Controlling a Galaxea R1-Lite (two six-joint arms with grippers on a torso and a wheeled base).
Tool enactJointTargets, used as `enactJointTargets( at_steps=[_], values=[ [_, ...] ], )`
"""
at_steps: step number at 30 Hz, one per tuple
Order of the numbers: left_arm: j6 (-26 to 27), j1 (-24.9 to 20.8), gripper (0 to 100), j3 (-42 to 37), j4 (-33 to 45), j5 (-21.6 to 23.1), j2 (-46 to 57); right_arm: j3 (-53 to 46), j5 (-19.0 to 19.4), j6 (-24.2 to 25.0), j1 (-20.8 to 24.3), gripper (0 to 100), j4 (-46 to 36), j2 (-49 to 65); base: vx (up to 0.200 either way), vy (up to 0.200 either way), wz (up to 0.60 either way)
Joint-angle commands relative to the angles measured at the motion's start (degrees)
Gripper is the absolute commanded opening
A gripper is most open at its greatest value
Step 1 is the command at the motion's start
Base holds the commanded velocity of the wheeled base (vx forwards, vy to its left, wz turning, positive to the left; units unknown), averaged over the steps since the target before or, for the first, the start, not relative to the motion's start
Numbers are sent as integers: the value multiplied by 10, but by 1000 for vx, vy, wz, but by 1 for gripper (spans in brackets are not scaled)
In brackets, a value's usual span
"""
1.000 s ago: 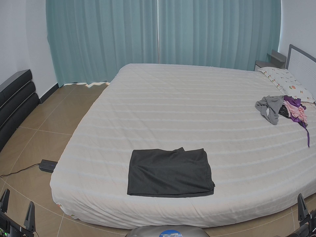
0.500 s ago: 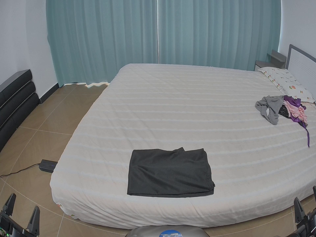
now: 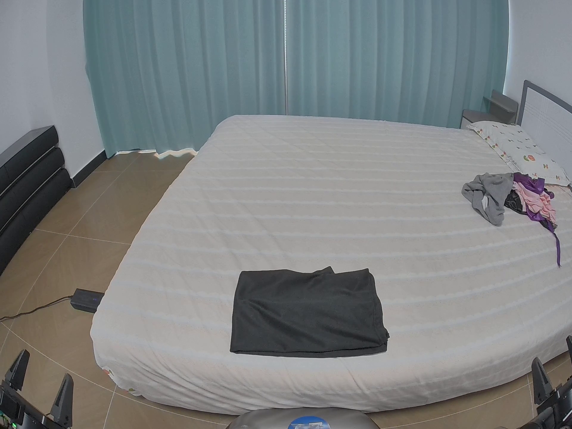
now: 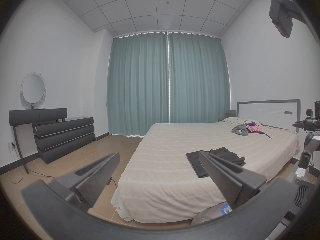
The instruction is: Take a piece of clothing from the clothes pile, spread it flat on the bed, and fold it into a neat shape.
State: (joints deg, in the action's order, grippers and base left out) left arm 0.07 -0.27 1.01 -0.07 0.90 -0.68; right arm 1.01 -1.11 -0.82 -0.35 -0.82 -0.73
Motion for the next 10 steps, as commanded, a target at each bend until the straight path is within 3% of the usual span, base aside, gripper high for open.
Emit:
enactJointTargets(
  at_steps=[1, 10],
  values=[
    [0, 0, 100, -10, 1, 0, 4, -7, 0, 0, 0, 100, 0, 6, 0, 0, 0],
    [0, 0, 100, -10, 1, 0, 4, -7, 2, 3, 0, 100, 0, 6, 0, 0, 0]
  ],
)
